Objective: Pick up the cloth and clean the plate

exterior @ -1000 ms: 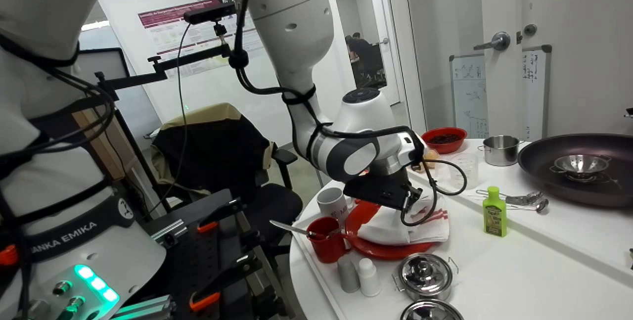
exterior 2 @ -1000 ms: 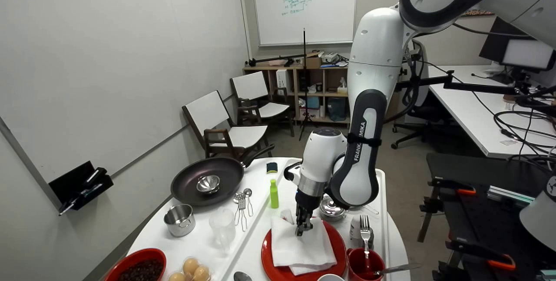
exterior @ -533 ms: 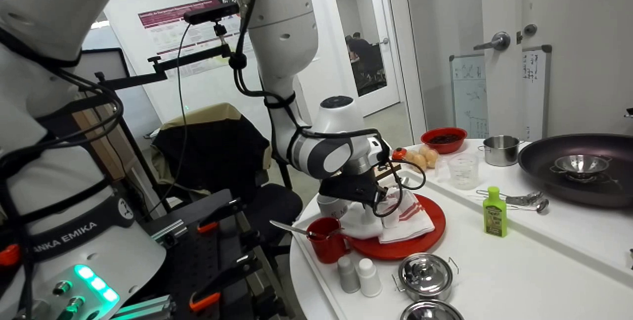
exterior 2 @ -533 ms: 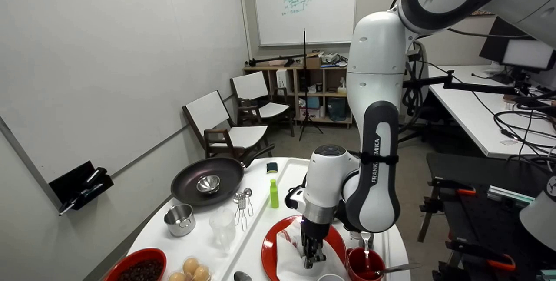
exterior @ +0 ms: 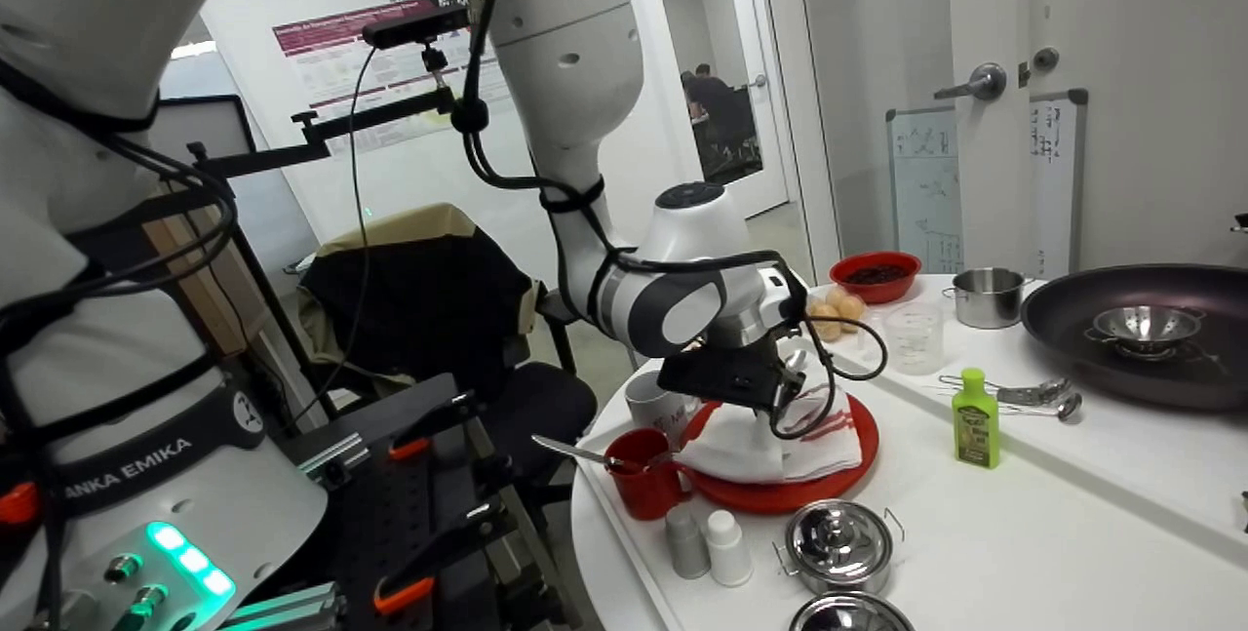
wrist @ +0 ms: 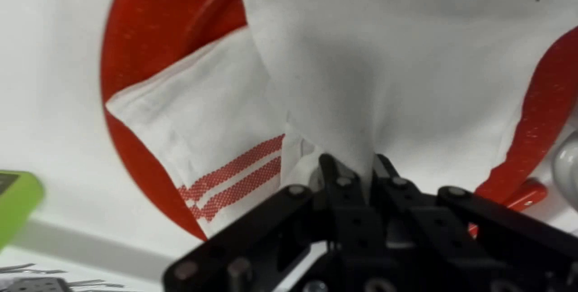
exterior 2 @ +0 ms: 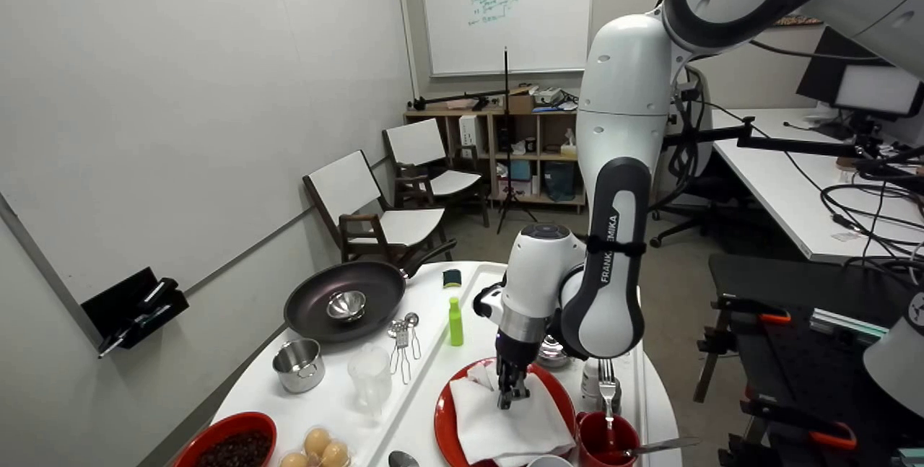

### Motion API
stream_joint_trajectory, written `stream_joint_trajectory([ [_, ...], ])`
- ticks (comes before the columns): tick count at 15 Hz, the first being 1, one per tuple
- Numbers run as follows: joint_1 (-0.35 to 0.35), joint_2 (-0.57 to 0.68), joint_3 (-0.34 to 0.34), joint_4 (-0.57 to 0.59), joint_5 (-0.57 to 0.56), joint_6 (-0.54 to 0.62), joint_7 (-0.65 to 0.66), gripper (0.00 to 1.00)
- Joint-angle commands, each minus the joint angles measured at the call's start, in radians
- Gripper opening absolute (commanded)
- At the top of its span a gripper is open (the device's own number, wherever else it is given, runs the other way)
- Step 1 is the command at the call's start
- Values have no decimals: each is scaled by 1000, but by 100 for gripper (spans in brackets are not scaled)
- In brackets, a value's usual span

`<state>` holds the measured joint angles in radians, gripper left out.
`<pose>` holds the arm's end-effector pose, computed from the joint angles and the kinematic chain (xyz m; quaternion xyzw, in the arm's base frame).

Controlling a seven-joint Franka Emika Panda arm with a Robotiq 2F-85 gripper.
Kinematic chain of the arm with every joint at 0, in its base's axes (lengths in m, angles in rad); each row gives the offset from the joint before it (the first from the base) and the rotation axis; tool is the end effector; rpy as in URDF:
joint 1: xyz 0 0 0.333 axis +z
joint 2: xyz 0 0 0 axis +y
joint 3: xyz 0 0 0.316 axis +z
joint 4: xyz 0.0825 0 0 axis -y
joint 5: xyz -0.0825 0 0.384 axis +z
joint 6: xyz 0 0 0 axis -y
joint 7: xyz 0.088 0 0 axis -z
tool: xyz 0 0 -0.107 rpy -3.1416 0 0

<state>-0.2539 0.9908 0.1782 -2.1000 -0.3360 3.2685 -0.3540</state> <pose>0.5212 0.0058 -0.0195 -0.9579 -0.2560 -0.1198 0.0501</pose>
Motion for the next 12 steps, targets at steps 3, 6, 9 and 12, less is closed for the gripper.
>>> stream_joint_trajectory([
  [3,-115,-23,10,28,2,4,12,3],
  [6,-116,-22,1,31,0,9,12,3],
  [9,-77,-19,-9,15,-5,17,8,3],
  [12,-37,-21,-3,-21,-21,20,-3,3],
])
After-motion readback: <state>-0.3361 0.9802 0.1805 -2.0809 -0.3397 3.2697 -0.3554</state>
